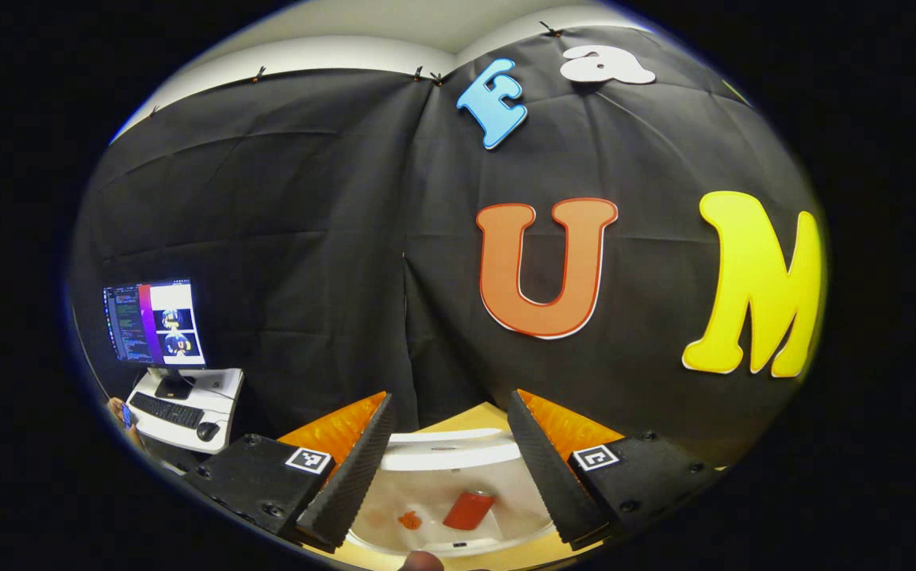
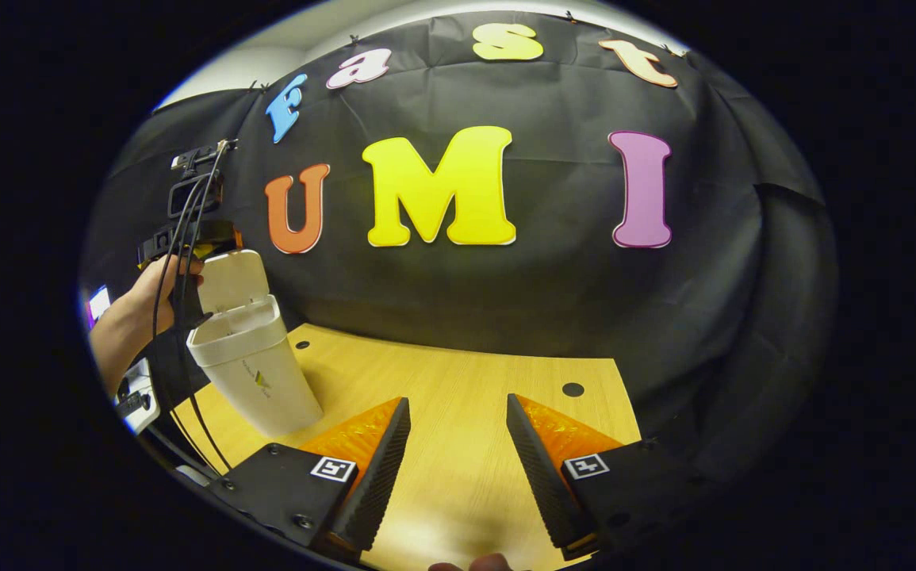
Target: Press the lid of the desktop garbage bin to open it, pick up the crumpled paper on the desktop and throw it into the bin, then pick up the pop can on the desktop and drop it into the bin, and finally close the garbage bin lid.
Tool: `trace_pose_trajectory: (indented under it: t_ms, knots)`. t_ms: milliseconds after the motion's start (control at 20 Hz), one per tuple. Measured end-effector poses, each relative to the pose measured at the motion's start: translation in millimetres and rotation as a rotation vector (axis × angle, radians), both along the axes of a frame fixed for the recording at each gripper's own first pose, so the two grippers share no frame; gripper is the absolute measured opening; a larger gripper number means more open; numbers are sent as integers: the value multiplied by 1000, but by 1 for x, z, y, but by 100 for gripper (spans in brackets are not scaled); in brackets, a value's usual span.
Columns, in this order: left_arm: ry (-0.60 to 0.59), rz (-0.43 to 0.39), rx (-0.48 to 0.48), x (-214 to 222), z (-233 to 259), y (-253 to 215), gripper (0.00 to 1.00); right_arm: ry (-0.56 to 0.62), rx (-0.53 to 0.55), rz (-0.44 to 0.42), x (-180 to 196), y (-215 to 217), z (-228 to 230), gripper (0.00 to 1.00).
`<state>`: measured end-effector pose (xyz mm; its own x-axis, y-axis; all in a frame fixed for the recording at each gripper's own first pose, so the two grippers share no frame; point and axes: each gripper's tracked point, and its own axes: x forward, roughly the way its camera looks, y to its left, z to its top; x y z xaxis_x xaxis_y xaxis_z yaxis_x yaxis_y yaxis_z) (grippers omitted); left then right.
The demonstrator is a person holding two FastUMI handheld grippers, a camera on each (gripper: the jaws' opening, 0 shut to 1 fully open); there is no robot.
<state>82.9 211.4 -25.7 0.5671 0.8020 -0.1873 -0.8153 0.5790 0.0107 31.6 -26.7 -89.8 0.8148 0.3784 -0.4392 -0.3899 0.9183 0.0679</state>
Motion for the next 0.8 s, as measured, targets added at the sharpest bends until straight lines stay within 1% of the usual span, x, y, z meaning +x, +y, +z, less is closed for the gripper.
trace_pose_trajectory:
  t_ms: [250, 450, 600, 650, 700, 750, 800]
  knots:
    - [36, -2, -107, -6, -55, -18, 96, 3, -31, 6, -4, -16, -2, 80]
    - [82, 10, -127, -7, -84, -15, 96, 13, -39, 7, -7, -20, -5, 80]
    - [122, 18, -174, -11, -108, -20, 95, 10, -60, 19, -7, -18, -9, 80]
    - [111, 10, -132, -10, -102, -19, 95, 5, -63, 24, -7, -16, -8, 80]
    - [123, 12, -136, -8, -106, -18, 95, 0, -65, 28, -8, -15, -7, 80]
    - [115, 17, -127, -9, -107, -19, 94, -2, -65, 32, -8, -12, -7, 80]
    - [98, 23, -113, -9, -108, -18, 95, -2, -63, 38, -8, -9, -8, 80]
